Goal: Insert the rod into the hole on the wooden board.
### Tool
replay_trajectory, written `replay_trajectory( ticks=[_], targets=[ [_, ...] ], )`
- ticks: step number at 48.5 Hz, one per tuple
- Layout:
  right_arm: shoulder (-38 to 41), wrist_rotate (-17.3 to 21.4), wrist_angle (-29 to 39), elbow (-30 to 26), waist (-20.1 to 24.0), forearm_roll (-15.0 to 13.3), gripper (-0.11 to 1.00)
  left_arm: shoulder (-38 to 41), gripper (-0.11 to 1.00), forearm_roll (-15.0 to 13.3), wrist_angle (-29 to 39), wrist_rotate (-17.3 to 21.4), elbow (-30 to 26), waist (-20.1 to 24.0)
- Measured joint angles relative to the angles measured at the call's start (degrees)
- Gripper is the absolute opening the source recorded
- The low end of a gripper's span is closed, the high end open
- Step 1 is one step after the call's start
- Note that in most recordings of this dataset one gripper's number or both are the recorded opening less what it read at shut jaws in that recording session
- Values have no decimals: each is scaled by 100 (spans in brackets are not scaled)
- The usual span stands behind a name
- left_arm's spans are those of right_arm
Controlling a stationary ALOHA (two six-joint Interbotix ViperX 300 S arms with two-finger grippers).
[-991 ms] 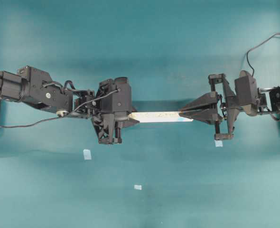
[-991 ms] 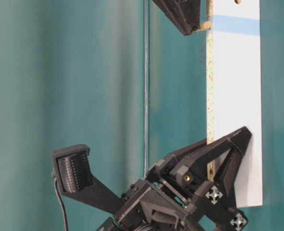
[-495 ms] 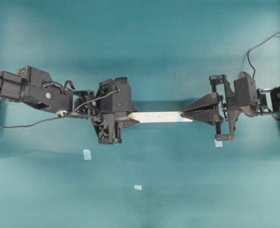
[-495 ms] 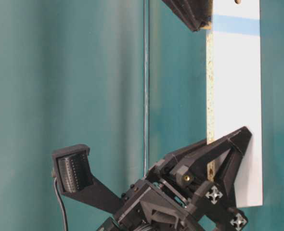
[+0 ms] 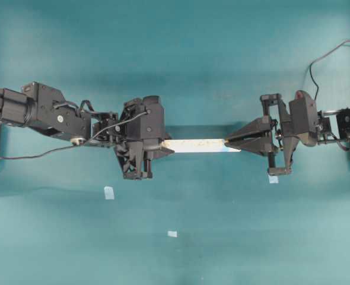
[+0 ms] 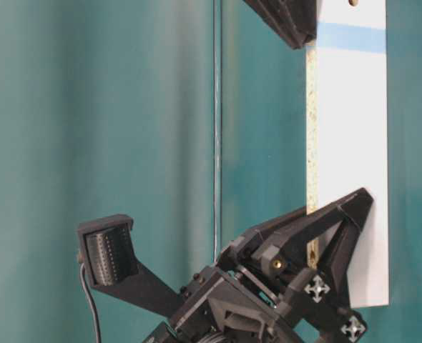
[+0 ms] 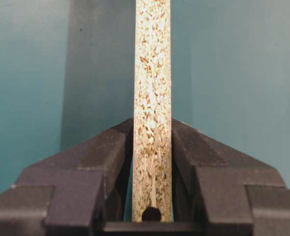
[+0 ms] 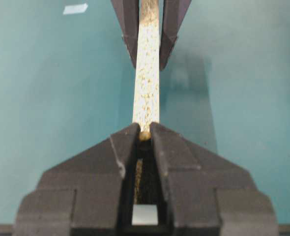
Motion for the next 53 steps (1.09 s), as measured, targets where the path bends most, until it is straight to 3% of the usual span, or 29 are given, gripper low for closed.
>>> replay_trajectory(
  ticks=[51,53],
  targets=[
    [-606,88,1749,-255,44,-26,10,0,31,0,18,0,9,18],
    [-606,70,1767,-264,44,-26,15,-9,31,0,18,0,9,18]
  ],
)
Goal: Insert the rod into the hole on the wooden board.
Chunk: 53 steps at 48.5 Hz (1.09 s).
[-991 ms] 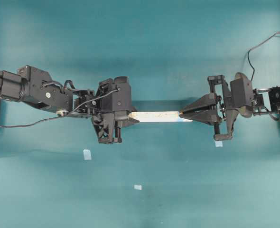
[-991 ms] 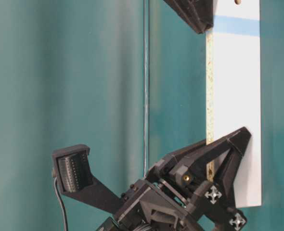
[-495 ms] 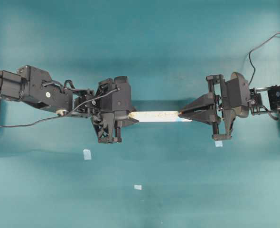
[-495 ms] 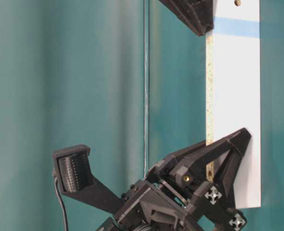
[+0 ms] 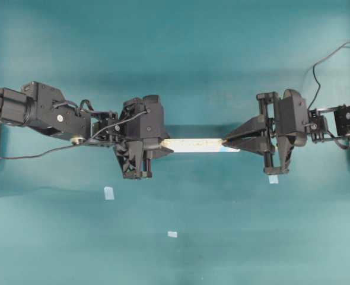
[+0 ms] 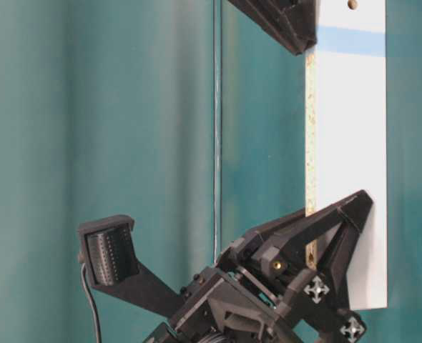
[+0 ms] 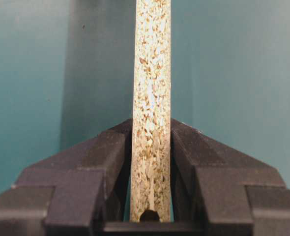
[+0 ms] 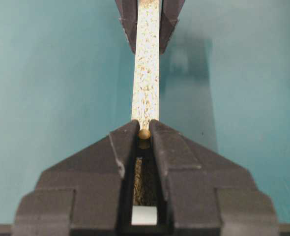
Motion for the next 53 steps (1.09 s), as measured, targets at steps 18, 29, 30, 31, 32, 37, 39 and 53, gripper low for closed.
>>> replay_trajectory(
  ticks=[18,29,30,31,32,37,39,53],
  targets=[
    [-211,35,413,-97,-62,26,81,9,31,0,0,0,0,9],
    [-606,26,510,-53,-53,26,81,9,31,0,0,9,0,9],
    [-668,26,536,-53,-53,26,81,9,31,0,0,0,0,9],
    [-729,26,554,-53,-44,26,81,0,31,0,0,0,0,9],
    [-773,26,589,-44,-44,18,80,9,31,0,0,0,0,9],
    [-1107,26,800,-35,-44,26,81,9,31,0,0,0,0,9],
    [-1248,18,888,-35,-44,18,81,9,31,0,0,0,0,9],
    [-1986,26,1450,79,-44,18,80,9,31,0,0,0,9,18]
  ],
)
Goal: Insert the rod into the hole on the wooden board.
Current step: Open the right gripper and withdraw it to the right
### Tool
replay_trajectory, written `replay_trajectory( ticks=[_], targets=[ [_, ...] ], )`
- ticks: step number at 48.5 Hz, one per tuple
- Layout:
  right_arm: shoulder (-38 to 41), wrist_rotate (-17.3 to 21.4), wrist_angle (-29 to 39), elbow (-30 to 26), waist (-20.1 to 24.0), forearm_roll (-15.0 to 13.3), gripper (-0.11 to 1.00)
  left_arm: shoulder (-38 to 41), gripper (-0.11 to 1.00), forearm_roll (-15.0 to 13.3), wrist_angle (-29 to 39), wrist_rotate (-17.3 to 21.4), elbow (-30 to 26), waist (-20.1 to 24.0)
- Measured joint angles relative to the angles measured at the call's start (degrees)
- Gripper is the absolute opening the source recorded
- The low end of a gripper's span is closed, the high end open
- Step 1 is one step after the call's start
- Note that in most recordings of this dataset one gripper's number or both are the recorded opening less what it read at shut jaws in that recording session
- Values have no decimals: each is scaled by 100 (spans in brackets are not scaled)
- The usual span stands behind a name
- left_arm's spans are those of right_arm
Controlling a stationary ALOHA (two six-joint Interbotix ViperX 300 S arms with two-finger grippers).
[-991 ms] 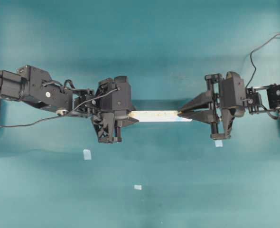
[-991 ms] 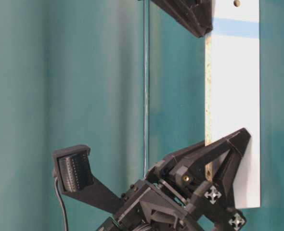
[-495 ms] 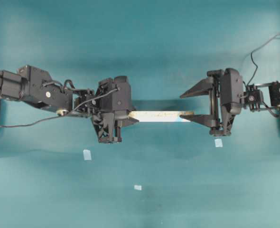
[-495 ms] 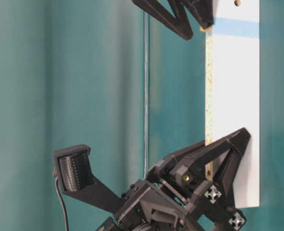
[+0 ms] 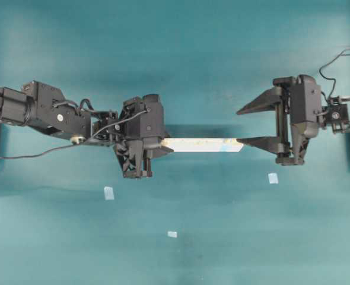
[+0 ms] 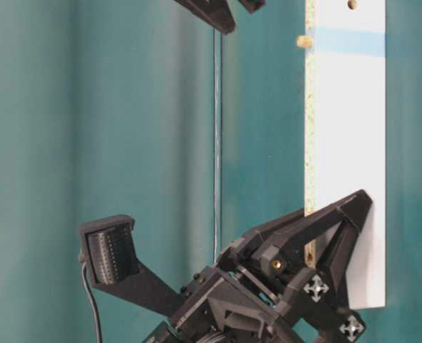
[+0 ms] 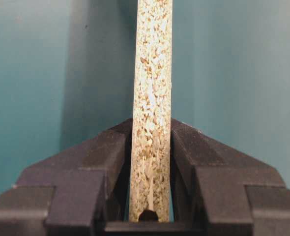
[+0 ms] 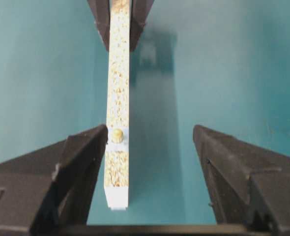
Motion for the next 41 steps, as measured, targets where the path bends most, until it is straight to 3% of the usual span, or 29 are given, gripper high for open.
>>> replay_trajectory(
  ticks=[6,13,15,30,41],
  targets=[
    [-149,0,149,35,-9,0,80,0,33,0,0,9,-9,-9],
    [-211,0,237,53,0,9,80,0,75,0,0,0,-9,26],
    [-211,0,237,53,0,0,80,0,81,0,0,0,0,26],
    [-229,0,246,53,-9,0,80,-53,78,0,9,9,0,26],
    [-422,0,299,62,0,0,80,-606,78,0,246,9,97,26]
  ],
)
